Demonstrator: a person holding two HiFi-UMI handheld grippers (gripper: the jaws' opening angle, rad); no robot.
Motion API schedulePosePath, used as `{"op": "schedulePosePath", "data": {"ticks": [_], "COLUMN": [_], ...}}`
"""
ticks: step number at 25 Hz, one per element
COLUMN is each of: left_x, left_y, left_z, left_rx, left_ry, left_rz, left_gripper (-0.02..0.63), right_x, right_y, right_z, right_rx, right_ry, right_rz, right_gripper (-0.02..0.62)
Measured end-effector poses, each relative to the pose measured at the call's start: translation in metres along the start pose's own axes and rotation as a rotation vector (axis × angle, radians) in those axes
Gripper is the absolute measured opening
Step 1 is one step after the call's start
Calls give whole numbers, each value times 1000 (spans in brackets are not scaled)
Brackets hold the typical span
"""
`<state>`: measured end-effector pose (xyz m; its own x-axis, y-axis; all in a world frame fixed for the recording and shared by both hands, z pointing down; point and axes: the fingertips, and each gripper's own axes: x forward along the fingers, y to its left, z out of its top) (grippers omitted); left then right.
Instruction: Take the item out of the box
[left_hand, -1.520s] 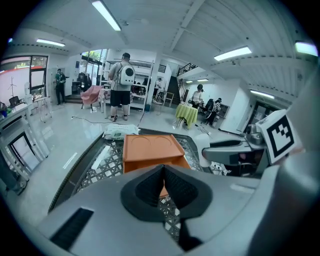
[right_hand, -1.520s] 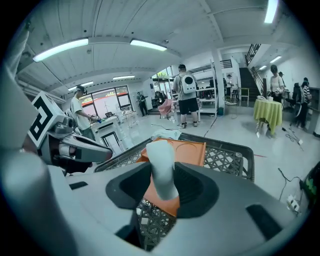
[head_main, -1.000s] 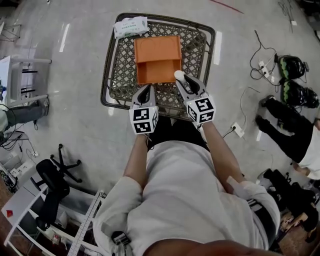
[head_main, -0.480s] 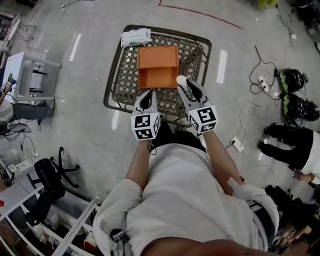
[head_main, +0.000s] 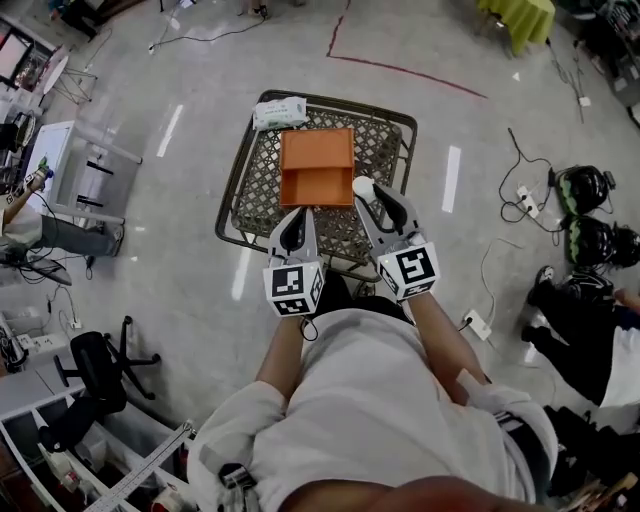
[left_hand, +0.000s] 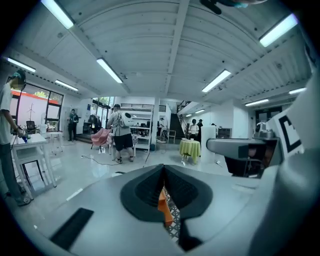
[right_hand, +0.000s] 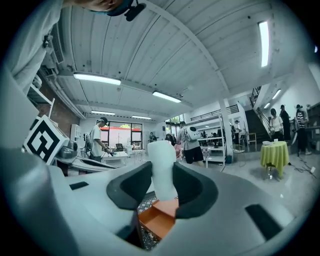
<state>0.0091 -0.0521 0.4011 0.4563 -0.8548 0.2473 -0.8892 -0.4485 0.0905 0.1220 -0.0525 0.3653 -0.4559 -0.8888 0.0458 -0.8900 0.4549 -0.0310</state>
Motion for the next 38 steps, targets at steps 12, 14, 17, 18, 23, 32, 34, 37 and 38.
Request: {"op": "schedulePosePath", "data": {"ticks": [12, 14, 17, 18, 23, 32, 34, 37, 38], "left_x": [-14, -17, -16, -15, -13, -12, -11, -10, -10], "left_y": [-16, -17, -18, -18, -20, -15, -14, -13, -11], "left_z": [46, 52, 61, 64, 72, 78, 78, 80, 80], "left_rx": [41, 45, 48, 49, 42, 40, 42, 43, 38], "left_ry": [-89, -98, -116, -123, -148, -157, -157, -157, -158], "left_rz": [-1, -6, -12, -14, -21, -14, -12, -10, -10], "left_gripper": [9, 9, 9, 9, 9, 9, 9, 9, 9], "right_x": [-19, -20, -20, -19, -16, -8, -6, -4, -3], "right_y": [-3, -3, -2, -3, -3, 0, 0, -1, -1], "right_z": [45, 51, 61, 64, 72, 79, 78, 79, 80], "right_rx": [-38, -44, -66, -74, -86, -99, -92, -83, -81], "right_ry": [-88, -94, -108, -115, -133, -144, -142, -144, -146], "right_rz": [-13, -16, -11, -10, -10, -14, -13, -13, -13], "right_gripper": [129, 129, 129, 129, 129, 127, 127, 127, 127]}}
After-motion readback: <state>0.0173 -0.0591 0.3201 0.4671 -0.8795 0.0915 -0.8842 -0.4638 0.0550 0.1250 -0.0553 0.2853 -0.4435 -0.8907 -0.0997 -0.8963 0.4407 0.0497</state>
